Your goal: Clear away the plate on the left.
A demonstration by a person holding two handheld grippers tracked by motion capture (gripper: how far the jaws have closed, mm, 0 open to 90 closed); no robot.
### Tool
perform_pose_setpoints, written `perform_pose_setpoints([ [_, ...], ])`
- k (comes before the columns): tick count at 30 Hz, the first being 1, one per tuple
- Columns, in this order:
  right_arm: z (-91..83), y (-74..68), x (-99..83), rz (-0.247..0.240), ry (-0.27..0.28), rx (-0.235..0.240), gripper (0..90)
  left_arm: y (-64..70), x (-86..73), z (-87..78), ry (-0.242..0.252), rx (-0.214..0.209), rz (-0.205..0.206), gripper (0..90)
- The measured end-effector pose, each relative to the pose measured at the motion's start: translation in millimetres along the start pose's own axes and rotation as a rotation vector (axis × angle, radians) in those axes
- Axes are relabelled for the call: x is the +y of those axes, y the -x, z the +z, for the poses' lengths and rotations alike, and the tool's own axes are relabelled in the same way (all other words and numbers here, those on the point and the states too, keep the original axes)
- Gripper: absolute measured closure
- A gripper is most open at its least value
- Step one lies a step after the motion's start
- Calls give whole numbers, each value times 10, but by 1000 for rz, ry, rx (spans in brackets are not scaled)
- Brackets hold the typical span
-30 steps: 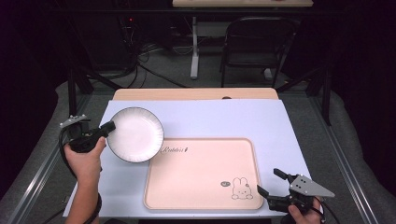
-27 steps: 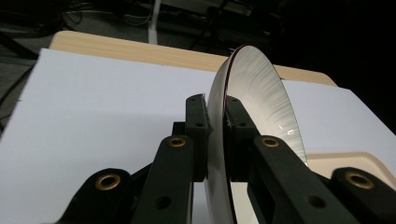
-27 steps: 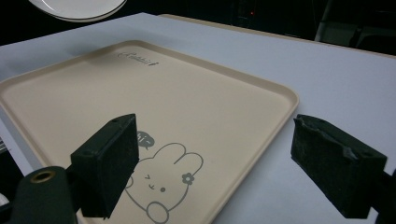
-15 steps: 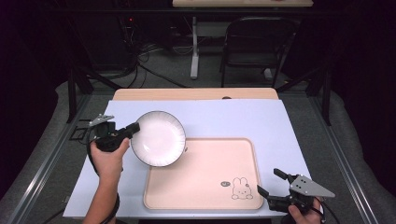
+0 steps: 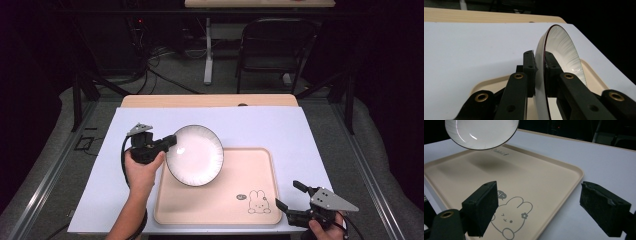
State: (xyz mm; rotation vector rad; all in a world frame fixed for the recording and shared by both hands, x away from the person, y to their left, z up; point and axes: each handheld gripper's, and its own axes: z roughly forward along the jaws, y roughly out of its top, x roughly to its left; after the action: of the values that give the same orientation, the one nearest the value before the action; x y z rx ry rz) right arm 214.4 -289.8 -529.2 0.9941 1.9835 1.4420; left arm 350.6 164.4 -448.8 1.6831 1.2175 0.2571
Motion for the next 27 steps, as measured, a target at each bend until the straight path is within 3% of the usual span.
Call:
perform_pose_setpoints([
  [14,-2,-2,0,-1,1,-1,146,260,-262,349,-100,-91,6,823],
  [27,-5,-1,-1,-4,3,-1,146,285,-416,467,-155,-149,-39,820],
])
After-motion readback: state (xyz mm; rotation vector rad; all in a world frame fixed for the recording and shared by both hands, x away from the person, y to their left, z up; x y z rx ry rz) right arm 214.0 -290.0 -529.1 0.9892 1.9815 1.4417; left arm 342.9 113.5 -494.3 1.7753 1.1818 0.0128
